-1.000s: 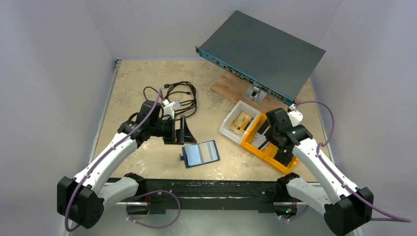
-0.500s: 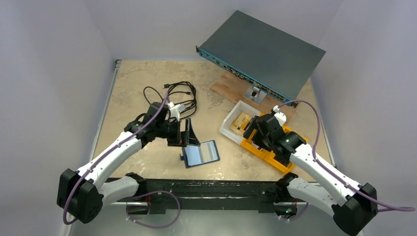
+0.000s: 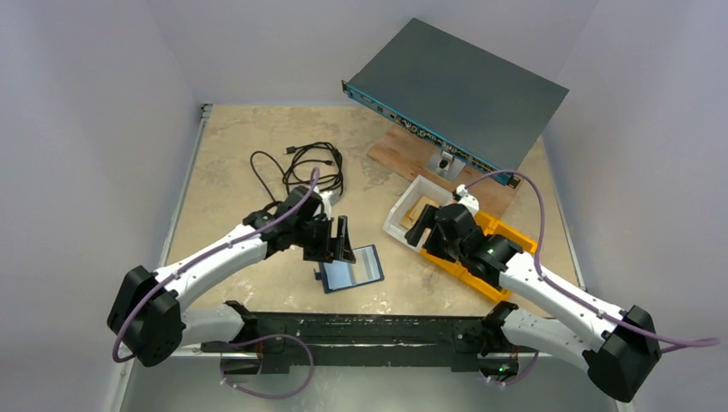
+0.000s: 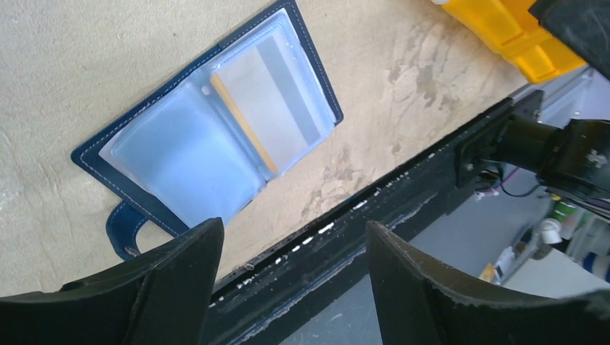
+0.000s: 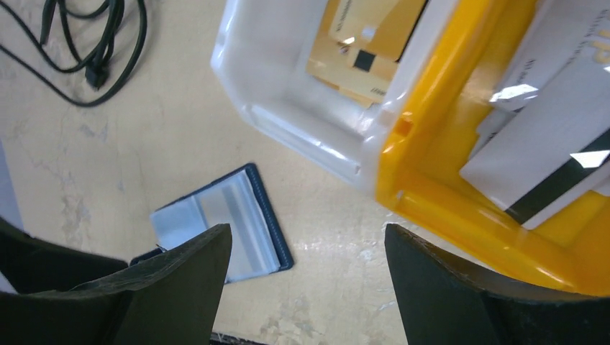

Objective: Take the credit cards out of the card holder
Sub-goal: Remove the credit card from the card holder.

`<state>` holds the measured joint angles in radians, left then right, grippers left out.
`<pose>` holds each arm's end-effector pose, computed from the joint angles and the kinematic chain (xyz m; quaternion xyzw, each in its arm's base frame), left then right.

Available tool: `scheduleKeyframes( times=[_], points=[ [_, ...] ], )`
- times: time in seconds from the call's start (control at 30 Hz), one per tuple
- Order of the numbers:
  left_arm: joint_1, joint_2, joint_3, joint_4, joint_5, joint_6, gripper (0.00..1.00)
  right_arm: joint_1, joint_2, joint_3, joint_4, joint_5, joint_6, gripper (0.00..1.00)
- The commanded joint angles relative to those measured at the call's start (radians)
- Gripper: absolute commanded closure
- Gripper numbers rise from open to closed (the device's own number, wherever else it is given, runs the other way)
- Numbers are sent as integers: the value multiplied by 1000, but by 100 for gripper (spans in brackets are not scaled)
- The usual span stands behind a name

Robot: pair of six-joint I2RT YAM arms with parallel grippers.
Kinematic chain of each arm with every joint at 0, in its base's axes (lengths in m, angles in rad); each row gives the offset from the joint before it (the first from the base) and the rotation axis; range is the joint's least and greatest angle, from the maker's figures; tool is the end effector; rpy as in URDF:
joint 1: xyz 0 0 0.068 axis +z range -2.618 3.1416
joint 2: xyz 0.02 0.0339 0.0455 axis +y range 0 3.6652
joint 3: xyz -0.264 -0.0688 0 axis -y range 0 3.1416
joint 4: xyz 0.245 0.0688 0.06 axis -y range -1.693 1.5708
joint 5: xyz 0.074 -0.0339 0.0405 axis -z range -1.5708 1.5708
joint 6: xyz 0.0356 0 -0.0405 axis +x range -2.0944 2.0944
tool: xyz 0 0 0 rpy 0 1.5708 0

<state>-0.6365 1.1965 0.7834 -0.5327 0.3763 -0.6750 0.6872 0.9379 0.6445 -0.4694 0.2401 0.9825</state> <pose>0.1809 -0.1500 0.2290 0.0395 0.9357 -0.3252 0.1308 0.1555 0.1167 0.2379 0.1809 0.8960 0.2153 0.3436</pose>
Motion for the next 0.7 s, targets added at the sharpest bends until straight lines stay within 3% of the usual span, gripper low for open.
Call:
scheduleKeyframes(
  times=[0.0, 0.2, 0.67],
  points=[
    [-69, 69, 77, 32, -147, -36, 32, 91, 38, 1, 94, 11, 4, 22],
    [-159, 203, 151, 20, -289, -45, 41, 163, 95, 30, 141, 42, -9, 23],
    [-360, 472, 362, -117, -615, -5, 50, 168, 112, 44, 126, 89, -9, 23]
  ],
)
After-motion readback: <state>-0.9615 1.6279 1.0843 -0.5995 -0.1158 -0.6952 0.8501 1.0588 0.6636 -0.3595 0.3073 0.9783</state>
